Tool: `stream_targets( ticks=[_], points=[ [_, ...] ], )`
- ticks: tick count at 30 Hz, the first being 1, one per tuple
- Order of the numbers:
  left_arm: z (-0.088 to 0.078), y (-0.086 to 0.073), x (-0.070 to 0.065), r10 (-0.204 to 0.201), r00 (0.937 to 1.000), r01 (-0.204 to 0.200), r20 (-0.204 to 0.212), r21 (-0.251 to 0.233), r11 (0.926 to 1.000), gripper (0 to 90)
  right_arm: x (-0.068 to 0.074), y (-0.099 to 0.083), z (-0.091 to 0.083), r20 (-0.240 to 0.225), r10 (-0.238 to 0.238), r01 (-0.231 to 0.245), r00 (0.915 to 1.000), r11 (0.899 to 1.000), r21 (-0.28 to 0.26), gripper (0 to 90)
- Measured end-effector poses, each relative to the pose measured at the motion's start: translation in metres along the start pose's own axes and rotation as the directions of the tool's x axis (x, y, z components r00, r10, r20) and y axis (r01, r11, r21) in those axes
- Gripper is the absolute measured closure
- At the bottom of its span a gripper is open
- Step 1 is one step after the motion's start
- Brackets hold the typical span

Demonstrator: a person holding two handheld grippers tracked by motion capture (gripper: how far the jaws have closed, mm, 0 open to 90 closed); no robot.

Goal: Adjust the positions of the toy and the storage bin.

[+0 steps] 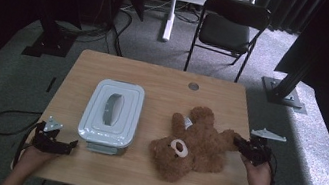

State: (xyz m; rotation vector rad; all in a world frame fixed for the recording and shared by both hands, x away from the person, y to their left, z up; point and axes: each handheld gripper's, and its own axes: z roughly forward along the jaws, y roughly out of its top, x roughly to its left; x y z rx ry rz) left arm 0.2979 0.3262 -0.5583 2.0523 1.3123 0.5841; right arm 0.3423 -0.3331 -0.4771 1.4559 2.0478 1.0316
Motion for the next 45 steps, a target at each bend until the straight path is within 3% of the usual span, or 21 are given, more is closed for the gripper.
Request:
stream_targets(
  ticks=[9, 15, 16, 18, 23, 28, 31, 32, 33, 34, 37, 40, 41, 44, 45],
  points=[
    [0.0, 0.0, 0.0, 0.002, 1.0, -0.002, 0.0, 0.0, 1.0, 1.5, 0.022, -0.041, -0.035, -0.023, -0.015, 0.015, 0.9996, 1.0, 0.024, 78.2],
    [0.0, 0.0, 0.0, 0.001, 1.0, -0.001, 0.0, 0.0, 1.0, 1.5, 0.033, -0.06, -0.047, -0.028, -0.014, 0.015, 0.9995, 0.999, 0.042, 78.2],
    [0.0, 0.0, 0.0, 0.001, 1.0, -0.001, 0.0, -0.001, 1.0, 1.5, 0.039, -0.068, -0.055, -0.064, 0.002, 0.0, 0.9979, 0.999, 0.041, 78.1],
    [0.0, 0.0, 0.0, 0.002, 1.0, -0.002, 0.0, 0.001, 1.0, 1.5, 0.042, -0.071, -0.058, -0.073, -0.015, 0.018, 0.9973, 0.999, 0.039, 77.9],
    [0.001, 0.001, 0.001, 0.003, 1.0, -0.003, 0.001, 0.0, 1.0, 1.5, 0.04, -0.063, -0.057, -0.066, -0.015, 0.017, 0.9977, 1.0, 0.023, 77.2],
    [0.001, 0.001, 0.001, 0.004, 1.0, -0.004, 0.001, 0.0, 1.0, 1.5, 0.039, -0.044, -0.054, -0.056, -0.04, 0.039, 0.9976, 0.999, -0.015, 73.3],
    [0.001, 0.001, 0.001, 0.004, 1.0, -0.004, 0.001, 0.0, 1.0, 1.5, 0.037, -0.028, -0.052, -0.057, -0.05, 0.046, 0.9971, 0.997, -0.057, 59.3],
    [0.001, 0.001, 0.001, 0.004, 1.0, -0.004, 0.001, 0.0, 1.0, 1.5, 0.037, -0.016, -0.051, -0.06, -0.056, 0.05, 0.9966, 0.994, -0.096, 46.8],
    [0.001, 0.001, 0.001, 0.004, 1.0, -0.004, 0.001, 0.0, 1.0, 1.5, 0.037, -0.016, -0.051, -0.06, -0.056, 0.05, 0.9966, 0.994, -0.096, 46.8],
    [0.001, 0.001, 0.001, 0.004, 1.0, -0.004, 0.001, 0.0, 1.0, 1.5, 0.038, -0.002, -0.049, -0.122, -0.054, 0.039, 0.9911, 0.992, -0.119, 35.8],
    [0.001, 0.001, 0.001, 0.003, 1.0, -0.003, 0.001, 0.0, 1.0, 1.5, 0.045, 0.01, -0.041, -0.161, -0.083, 0.068, 0.9836, 0.993, -0.096, 31.5],
    [0.001, 0.001, 0.0, 0.002, 1.0, -0.002, 0.001, 0.0, 1.0, 1.5, 0.065, 0.024, -0.018, -0.213, -0.165, 0.157, 0.963, 0.986, -0.054, 27.4],
    [0.001, 0.001, 0.0, 0.002, 1.0, -0.002, 0.001, 0.0, 1.0, 1.5, 0.065, 0.024, -0.018, -0.213, -0.165, 0.157, 0.963, 0.986, -0.054, 27.4],
    [0.001, 0.001, 0.0, 0.002, 1.0, -0.002, 0.001, 0.0, 1.0, 1.5, 0.079, 0.028, 0.004, -0.308, -0.195, 0.199, 0.9313, 0.98, -0.018, 27.5],
    [0.001, 0.001, 0.0, 0.002, 1.0, -0.002, 0.001, 0.0, 1.0, 1.5, 0.079, 0.028, 0.004, -0.308, -0.195, 0.199, 0.9313, 0.98, -0.018, 27.5]
  ],
)
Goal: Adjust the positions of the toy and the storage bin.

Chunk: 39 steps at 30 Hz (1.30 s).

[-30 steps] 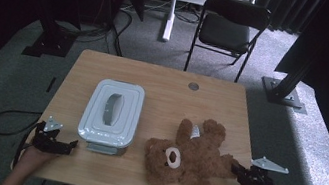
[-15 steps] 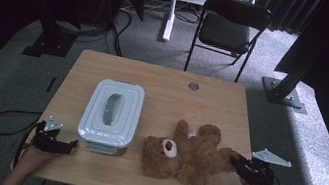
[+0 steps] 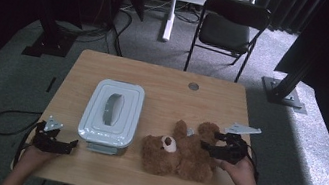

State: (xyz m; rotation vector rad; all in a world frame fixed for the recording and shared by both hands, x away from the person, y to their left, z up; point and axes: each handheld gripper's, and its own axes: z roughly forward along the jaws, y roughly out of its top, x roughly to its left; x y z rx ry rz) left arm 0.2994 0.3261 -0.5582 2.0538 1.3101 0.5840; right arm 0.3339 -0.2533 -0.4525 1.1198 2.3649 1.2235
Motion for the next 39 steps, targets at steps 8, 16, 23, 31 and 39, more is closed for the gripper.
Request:
stream_targets(
  ticks=[8, 16, 23, 31, 39],
  points=[
    [0.0, 0.0, 0.0, 0.0, 1.0, 0.0, 0.0, 0.0, 1.0, 1.5, -0.003, -0.007, 0.03, -0.089, 0.011, -0.002, 0.996, 0.995, 0.098, 23.9],
    [0.0, 0.0, 0.0, 0.0, 1.0, 0.0, 0.0, 0.0, 1.0, 1.5, 0.015, -0.023, 0.043, -0.076, -0.056, 0.07, 0.9956, 0.977, 0.201, 21.0],
    [0.0, 0.0, 0.0, 0.0, 1.0, 0.0, 0.0, 0.0, 1.0, 1.5, 0.023, -0.019, 0.043, -0.013, -0.091, 0.092, 0.9958, 0.985, 0.145, 62.3],
    [0.0, 0.0, 0.0, 0.0, 1.0, 0.0, 0.0, 0.0, 1.0, 1.5, 0.003, 0.01, 0.047, 0.06, 0.055, -0.057, 0.9967, 0.998, 0.032, 73.3],
    [0.0, 0.0, 0.0, 0.0, 1.0, 0.0, 0.0, 0.001, 1.0, 1.5, -0.019, 0.064, 0.072, 0.184, 0.165, -0.153, 0.969, 0.985, -0.082, 73.0]
  ],
)
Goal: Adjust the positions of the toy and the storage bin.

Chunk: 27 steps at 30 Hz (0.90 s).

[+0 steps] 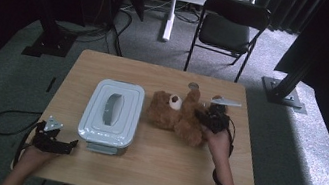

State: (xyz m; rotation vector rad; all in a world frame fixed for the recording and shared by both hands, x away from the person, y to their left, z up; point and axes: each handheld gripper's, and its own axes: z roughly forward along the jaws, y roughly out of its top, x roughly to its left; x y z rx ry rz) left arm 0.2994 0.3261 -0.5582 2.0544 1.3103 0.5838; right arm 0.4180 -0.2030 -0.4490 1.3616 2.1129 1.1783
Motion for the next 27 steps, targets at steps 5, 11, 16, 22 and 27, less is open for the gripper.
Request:
stream_targets(
  ticks=[5, 11, 16, 22, 27],
  points=[
    [0.0, 0.0, 0.0, 0.0, 1.0, 0.0, 0.0, -0.001, 1.0, 1.5, -0.002, 0.008, 0.023, 0.015, 0.067, -0.066, 0.9976, 0.997, -0.043, 72.0],
    [0.0, 0.0, 0.0, 0.0, 1.0, 0.0, 0.0, -0.001, 1.0, 1.5, -0.005, -0.002, 0.045, 0.014, 0.12, -0.12, 0.9926, 0.993, -0.017, 49.0],
    [0.0, 0.0, 0.0, 0.0, 1.0, 0.0, 0.0, -0.001, 1.0, 1.5, -0.009, 0.003, 0.025, 0.013, 0.101, -0.101, 0.9948, 0.995, -0.008, 38.7],
    [0.0, 0.0, -0.001, -0.002, 1.0, 0.002, -0.001, -0.001, 1.0, 1.5, -0.022, -0.007, -0.01, 0.043, 0.097, -0.097, 0.9943, 0.995, -0.024, 31.4],
    [0.0, 0.0, -0.001, -0.002, 1.0, 0.002, -0.001, -0.001, 1.0, 1.5, -0.039, -0.031, -0.028, 0.052, 0.106, -0.108, 0.9929, 0.994, 0.035, 25.4]
  ],
)
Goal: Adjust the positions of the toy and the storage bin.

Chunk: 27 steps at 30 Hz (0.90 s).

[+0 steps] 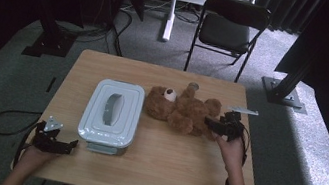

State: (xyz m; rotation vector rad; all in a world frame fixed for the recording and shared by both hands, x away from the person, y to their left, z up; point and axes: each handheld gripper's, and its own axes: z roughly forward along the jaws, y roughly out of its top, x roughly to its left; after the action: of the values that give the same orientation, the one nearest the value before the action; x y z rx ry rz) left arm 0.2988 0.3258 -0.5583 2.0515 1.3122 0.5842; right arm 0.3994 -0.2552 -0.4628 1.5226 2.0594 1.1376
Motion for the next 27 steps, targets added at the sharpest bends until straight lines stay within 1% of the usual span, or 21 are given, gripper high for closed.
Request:
stream_targets(
  ticks=[2, 3, 4, 6, 8, 10, 12, 13, 15, 16, 17, 18, 19, 20, 21, 22, 23, 24, 25, 26, 27],
  points=[
    [0.0, 0.0, 0.0, 0.0, 1.0, 0.0, 0.0, 0.0, 1.0, 1.5, -0.005, -0.012, -0.004, 0.004, 0.007, -0.007, 1.0, 1.0, 0.029, 25.0],
    [0.0, 0.0, 0.0, 0.0, 1.0, 0.0, 0.0, 0.0, 1.0, 1.5, -0.008, -0.018, -0.005, -0.006, 0.012, -0.012, 0.9999, 0.999, 0.043, 25.1],
    [0.0, 0.0, 0.0, 0.0, 1.0, 0.0, 0.0, 0.0, 1.0, 1.5, -0.01, -0.023, -0.005, -0.017, 0.018, -0.017, 0.9997, 0.998, 0.054, 27.6],
    [0.0, 0.0, 0.0, 0.0, 1.0, 0.0, 0.0, 0.0, 1.0, 1.5, -0.013, -0.034, -0.004, -0.052, 0.004, 0.001, 0.9986, 0.996, 0.089, 44.1],
    [0.0, 0.0, 0.0, 0.0, 1.0, 0.0, 0.0, 0.0, 1.0, 1.5, -0.013, -0.042, -0.004, -0.069, -0.016, 0.022, 0.9975, 0.995, 0.093, 55.7],
    [0.0, 0.0, 0.0, 0.0, 1.0, 0.0, 0.0, 0.0, 1.0, 1.5, -0.01, -0.046, -0.005, -0.074, -0.019, 0.026, 0.9971, 0.996, 0.086, 64.1],
    [0.0, 0.0, 0.0, 0.0, 1.0, 0.0, 0.0, 0.0, 1.0, 1.5, -0.009, -0.048, -0.005, -0.07, -0.022, 0.028, 0.9973, 0.996, 0.08, 66.1],
    [0.0, 0.0, 0.0, 0.0, 1.0, 0.0, 0.0, 0.0, 1.0, 1.5, -0.002, -0.052, -0.006, -0.079, -0.024, 0.03, 0.9966, 0.997, 0.077, 67.4],
    [0.0, 0.0, 0.0, 0.0, 1.0, 0.0, 0.0, 0.0, 1.0, 1.5, 0.006, -0.055, -0.006, -0.096, -0.021, 0.029, 0.9951, 0.996, 0.082, 67.4],
    [0.0, 0.0, 0.0, 0.0, 1.0, 0.0, 0.0, 0.0, 1.0, 1.5, 0.006, -0.055, -0.006, -0.096, -0.021, 0.029, 0.9951, 0.996, 0.082, 67.4],
    [0.0, 0.0, 0.0, 0.001, 1.0, -0.001, 0.0, 0.001, 1.0, 1.5, 0.009, -0.057, -0.006, -0.106, -0.027, 0.036, 0.994, 0.996, 0.085, 67.4],
    [0.0, 0.0, 0.0, 0.002, 1.0, -0.002, 0.0, 0.0, 1.0, 1.5, 0.018, -0.059, -0.007, -0.124, -0.046, 0.057, 0.9912, 0.995, 0.085, 67.4],
    [0.0, 0.0, 0.0, 0.002, 1.0, -0.002, 0.0, 0.0, 1.0, 1.5, 0.028, -0.061, -0.008, -0.164, -0.055, 0.069, 0.9849, 0.994, 0.083, 67.4],
    [0.0, 0.0, 0.0, 0.002, 1.0, -0.002, 0.0, 0.0, 1.0, 1.5, 0.028, -0.061, -0.008, -0.164, -0.055, 0.069, 0.9849, 0.994, 0.083, 67.4],
    [0.0, 0.0, 0.0, 0.002, 1.0, -0.002, 0.0, 0.0, 1.0, 1.5, 0.041, -0.063, -0.007, -0.192, -0.077, 0.094, 0.9784, 0.992, 0.082, 67.4],
    [0.0, 0.0, 0.0, 0.002, 1.0, -0.002, 0.0, 0.0, 1.0, 1.5, 0.041, -0.063, -0.007, -0.192, -0.077, 0.094, 0.9784, 0.992, 0.082, 67.4],
    [0.0, 0.0, 0.0, 0.002, 1.0, -0.002, 0.0, 0.0, 1.0, 1.5, 0.055, -0.064, -0.007, -0.222, -0.09, 0.111, 0.9709, 0.991, 0.081, 67.3],
    [0.0, 0.0, 0.0, 0.002, 1.0, -0.002, 0.0, 0.0, 1.0, 1.5, 0.06, -0.065, -0.006, -0.238, -0.095, 0.118, 0.9667, 0.989, 0.084, 67.2],
    [0.0, 0.0, 0.0, 0.002, 1.0, -0.002, 0.0, 0.0, 1.0, 1.5, 0.069, -0.066, -0.004, -0.27, -0.092, 0.121, 0.9585, 0.988, 0.093, 67.2],
    [0.0, 0.0, 0.0, 0.002, 1.0, -0.002, 0.0, 0.0, 1.0, 1.5, 0.069, -0.066, -0.004, -0.27, -0.092, 0.121, 0.9585, 0.988, 0.093, 67.2],
    [0.0, 0.0, 0.0, 0.002, 1.0, -0.002, 0.0, 0.0, 1.0, 1.5, 0.082, -0.07, -0.001, -0.303, -0.1, 0.137, 0.9476, 0.985, 0.103, 67.2]
  ],
)
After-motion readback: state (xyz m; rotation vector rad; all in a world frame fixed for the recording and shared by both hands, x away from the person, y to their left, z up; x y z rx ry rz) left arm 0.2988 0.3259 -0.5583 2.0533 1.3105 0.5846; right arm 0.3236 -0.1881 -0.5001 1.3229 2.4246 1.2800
